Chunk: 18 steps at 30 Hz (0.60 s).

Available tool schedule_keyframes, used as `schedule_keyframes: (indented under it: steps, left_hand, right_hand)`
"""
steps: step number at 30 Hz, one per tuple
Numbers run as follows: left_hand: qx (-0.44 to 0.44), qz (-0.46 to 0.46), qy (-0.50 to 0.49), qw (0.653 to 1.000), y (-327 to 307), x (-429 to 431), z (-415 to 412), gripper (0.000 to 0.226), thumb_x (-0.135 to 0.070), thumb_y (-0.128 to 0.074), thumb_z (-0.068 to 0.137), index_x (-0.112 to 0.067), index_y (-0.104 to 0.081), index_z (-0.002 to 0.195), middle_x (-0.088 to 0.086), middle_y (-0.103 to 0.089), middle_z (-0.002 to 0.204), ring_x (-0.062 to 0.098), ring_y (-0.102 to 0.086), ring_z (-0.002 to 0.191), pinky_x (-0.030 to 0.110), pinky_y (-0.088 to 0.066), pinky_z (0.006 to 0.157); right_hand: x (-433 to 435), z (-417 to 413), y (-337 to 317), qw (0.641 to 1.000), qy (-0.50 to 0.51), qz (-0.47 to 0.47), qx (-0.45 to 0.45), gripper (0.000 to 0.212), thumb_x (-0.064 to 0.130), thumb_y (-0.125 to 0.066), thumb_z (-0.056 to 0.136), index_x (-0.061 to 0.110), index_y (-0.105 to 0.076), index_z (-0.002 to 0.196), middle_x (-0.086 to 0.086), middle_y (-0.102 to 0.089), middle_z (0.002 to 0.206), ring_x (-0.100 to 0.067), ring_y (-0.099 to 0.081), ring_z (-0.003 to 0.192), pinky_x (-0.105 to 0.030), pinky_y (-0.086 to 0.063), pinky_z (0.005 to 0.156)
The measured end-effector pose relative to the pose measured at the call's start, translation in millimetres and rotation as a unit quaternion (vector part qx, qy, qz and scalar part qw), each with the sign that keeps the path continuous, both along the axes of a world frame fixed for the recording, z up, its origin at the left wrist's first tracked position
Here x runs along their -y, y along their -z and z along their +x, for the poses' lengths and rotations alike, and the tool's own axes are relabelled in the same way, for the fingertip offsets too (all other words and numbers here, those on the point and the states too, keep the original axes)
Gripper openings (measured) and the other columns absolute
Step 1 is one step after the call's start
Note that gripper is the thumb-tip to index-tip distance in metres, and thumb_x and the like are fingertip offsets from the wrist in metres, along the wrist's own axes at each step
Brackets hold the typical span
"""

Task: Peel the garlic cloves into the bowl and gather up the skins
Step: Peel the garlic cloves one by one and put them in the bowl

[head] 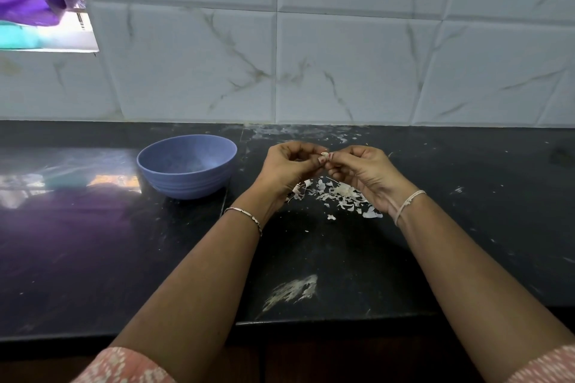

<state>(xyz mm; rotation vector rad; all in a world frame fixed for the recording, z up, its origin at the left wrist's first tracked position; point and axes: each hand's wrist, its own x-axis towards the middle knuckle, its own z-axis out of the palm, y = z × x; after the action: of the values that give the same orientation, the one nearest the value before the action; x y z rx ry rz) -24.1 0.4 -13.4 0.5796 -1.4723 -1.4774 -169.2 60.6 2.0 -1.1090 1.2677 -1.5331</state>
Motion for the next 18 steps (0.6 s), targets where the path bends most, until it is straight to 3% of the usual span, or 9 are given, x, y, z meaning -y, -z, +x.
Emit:
schedule_keyframes:
  steps: [8, 18]
  left_hand:
    - [-0.016, 0.03, 0.025, 0.999, 1.6, 4.1, 1.2, 0.014, 0.01, -0.069, 0.08, -0.004, -0.071, 0.085, 0.013, -0.069, 0.08, 0.021, -0.069, 0.076, 0.03, -0.059, 0.081]
    - [-0.045, 0.063, 0.045, 0.996, 2.7, 5.7, 0.3, 0.014, 0.012, -0.067, 0.08, 0.0, -0.07, 0.087, 0.013, -0.071, 0.078, 0.02, -0.071, 0.074, 0.032, -0.059, 0.084]
  right_hand:
    - [-0.8, 2.0, -0.8, 0.998, -0.029, 0.017, 0.056, 0.013, -0.003, -0.063, 0.088, 0.003, -0.062, 0.076, -0.007, -0.069, 0.066, -0.011, -0.064, 0.06, -0.017, -0.054, 0.062]
    - [-1.2, 3.0, -1.2, 0.998, -0.024, 0.013, 0.055, 0.011, -0.002, -0.063, 0.088, 0.002, -0.064, 0.077, -0.007, -0.069, 0.067, -0.012, -0.064, 0.061, -0.018, -0.055, 0.062]
